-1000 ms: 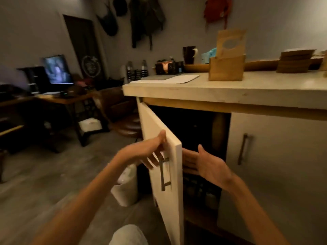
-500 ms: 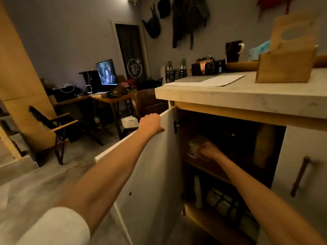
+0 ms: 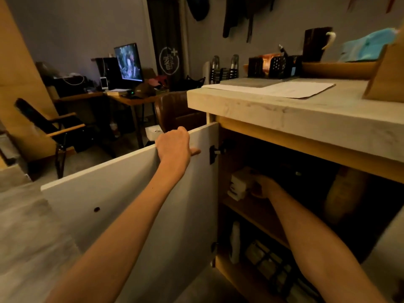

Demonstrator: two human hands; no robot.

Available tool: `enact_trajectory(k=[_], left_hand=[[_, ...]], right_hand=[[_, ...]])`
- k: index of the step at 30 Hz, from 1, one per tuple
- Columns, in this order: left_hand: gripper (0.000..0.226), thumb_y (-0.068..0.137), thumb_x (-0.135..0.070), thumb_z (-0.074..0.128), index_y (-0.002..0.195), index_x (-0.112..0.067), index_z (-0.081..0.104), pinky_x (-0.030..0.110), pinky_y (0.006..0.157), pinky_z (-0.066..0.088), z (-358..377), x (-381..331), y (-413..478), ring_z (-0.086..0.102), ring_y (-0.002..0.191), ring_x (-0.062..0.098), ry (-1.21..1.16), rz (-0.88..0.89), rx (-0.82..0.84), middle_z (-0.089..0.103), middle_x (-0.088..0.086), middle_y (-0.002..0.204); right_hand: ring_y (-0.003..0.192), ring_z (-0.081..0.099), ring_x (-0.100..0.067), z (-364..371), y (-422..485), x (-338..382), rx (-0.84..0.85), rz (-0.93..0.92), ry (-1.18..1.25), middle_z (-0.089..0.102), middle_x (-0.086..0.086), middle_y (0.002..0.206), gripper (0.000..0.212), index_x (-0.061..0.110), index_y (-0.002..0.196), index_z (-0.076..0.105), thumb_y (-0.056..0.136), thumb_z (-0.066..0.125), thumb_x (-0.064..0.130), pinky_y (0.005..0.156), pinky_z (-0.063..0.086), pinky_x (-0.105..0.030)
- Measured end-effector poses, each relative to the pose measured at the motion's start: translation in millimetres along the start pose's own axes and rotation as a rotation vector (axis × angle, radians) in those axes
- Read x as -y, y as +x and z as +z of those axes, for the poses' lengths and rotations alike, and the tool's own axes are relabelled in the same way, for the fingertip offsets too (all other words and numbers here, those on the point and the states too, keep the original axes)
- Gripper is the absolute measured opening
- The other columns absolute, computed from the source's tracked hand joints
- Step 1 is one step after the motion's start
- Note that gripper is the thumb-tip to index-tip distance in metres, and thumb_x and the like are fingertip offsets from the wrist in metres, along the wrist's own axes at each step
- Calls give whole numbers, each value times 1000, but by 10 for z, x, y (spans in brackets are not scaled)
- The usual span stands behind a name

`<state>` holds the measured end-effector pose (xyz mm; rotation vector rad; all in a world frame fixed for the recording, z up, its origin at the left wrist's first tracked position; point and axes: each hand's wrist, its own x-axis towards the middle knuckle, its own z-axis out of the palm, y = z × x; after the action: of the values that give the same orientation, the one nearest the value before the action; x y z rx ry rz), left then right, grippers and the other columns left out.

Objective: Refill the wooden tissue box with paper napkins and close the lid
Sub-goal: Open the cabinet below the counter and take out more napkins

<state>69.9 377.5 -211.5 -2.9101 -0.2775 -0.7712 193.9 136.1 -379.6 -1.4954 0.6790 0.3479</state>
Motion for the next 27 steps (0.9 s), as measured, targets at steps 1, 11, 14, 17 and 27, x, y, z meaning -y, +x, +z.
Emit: enact_trajectory(k=[1, 11, 14, 17, 27], left_hand=[[57, 77, -62, 65, 96, -11, 49, 34, 63, 34, 8, 3, -2, 45, 65, 21, -1, -6, 1, 47, 6, 73], [59, 77, -63, 64, 87, -12, 36, 34, 62, 33, 0, 0, -25, 44, 62, 19, -18, 0, 7, 38, 2, 63], [57, 76, -62, 66, 87, -12, 40, 34, 62, 34, 6, 29, -35, 48, 63, 21, -20, 9, 16, 48, 3, 67], [55, 75, -60, 68, 95, -11, 52, 33, 61, 36, 9, 38, -8, 64, 76, 25, -6, 5, 11, 65, 6, 82], [66, 89, -63, 46, 126, -9, 55, 40, 98, 48, -747, 910, -30, 63, 108, 26, -514, 47, 855, 64, 8, 120]], right_hand=[[122, 54, -29, 22, 19, 4, 0, 22, -6, 54, -13, 132, 45, 7, 129, 53, 92, 63, 30, 92, 50, -32], [87, 63, -22, 29, 135, -181, 161, -192, 245, 62, -16, 115, 43, 1, 133, 51, 93, 56, 15, 63, 58, -24], [113, 56, -26, -68, -98, -233, 178, -87, 403, 60, -14, 118, 39, 6, 131, 52, 94, 55, 17, 86, 50, -31], [103, 61, -27, -145, -484, -404, 433, -108, 635, 64, -14, 112, 38, 7, 129, 53, 92, 55, 13, 75, 58, -35], [111, 60, -31, -165, -1520, -900, 383, -281, 455, 62, -17, 122, 41, 2, 130, 53, 95, 58, 22, 92, 51, -42]])
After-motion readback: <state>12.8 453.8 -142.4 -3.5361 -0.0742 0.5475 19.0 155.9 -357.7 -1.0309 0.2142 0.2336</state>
